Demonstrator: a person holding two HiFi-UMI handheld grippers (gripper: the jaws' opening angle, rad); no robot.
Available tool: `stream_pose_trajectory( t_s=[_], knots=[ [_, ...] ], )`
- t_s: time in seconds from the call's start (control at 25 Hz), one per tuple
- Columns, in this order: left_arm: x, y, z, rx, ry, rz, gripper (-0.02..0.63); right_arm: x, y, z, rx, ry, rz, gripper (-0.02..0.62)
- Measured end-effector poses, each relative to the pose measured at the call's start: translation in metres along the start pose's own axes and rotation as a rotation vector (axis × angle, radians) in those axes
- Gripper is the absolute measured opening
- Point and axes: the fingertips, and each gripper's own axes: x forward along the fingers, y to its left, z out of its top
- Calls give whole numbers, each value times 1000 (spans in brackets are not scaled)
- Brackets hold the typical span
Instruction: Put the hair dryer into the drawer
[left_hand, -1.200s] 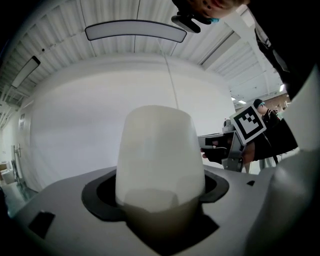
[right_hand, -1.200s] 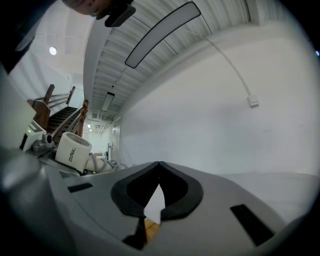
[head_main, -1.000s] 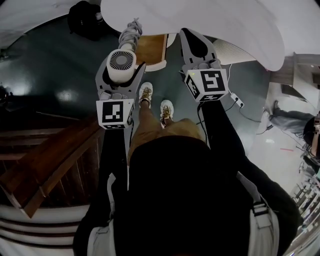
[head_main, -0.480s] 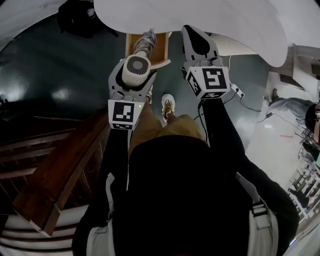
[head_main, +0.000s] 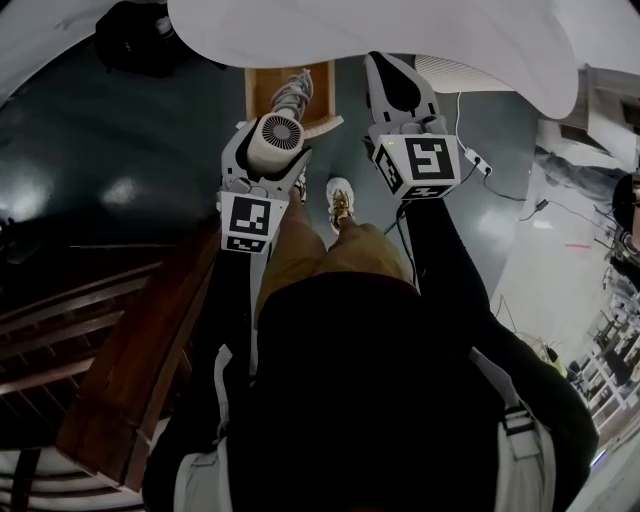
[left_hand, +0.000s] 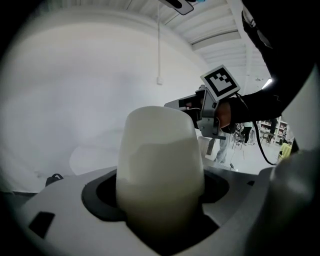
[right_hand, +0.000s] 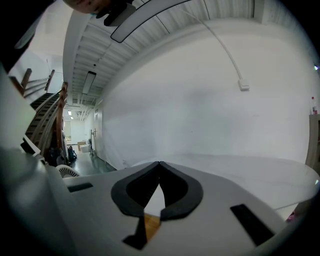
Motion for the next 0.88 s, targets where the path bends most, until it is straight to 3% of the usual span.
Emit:
stream_pose_trajectory(
  t_s=[0.4,0.88],
  knots=[
    [41,7,-42,73,125,-86,400,3,-24,-32,-9,62,-57,25],
    [82,26,-72,225,238,-186,400,10,-40,-58,6,121,-109,25]
  ],
)
